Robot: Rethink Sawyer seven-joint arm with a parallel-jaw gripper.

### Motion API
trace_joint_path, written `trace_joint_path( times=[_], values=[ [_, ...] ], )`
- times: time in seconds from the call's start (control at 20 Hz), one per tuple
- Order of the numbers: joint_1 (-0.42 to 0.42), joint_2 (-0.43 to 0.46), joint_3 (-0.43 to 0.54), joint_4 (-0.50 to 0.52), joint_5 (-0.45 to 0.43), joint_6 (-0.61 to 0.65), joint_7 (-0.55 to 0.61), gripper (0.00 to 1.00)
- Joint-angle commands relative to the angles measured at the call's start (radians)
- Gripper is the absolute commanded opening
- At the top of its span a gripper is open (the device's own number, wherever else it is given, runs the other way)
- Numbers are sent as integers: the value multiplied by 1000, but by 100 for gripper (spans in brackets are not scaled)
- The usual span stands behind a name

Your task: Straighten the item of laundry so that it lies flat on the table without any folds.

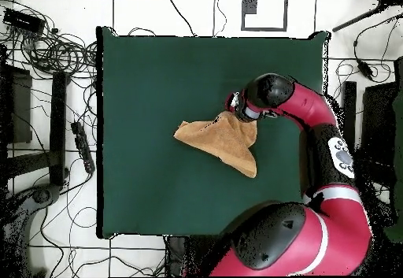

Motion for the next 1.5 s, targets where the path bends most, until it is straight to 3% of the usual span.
trace_joint_path(
  times=[0.05,0.25,0.4,0.6,0.8,1.0,1.2,1.5],
  values=[
    [-177,-81,207,274,-18,-329,-246,0],
    [-223,-124,257,418,-36,-499,-92,0],
    [-216,-131,258,435,-18,-429,-39,0],
    [-228,-141,314,453,-2,-387,-78,0],
    [-228,-141,321,466,-27,-460,-60,0],
    [-224,-139,316,441,-46,-459,-74,0],
    [-184,-157,266,329,-46,-303,-103,0],
    [-153,-140,233,177,-49,-244,-109,0]
  ],
)
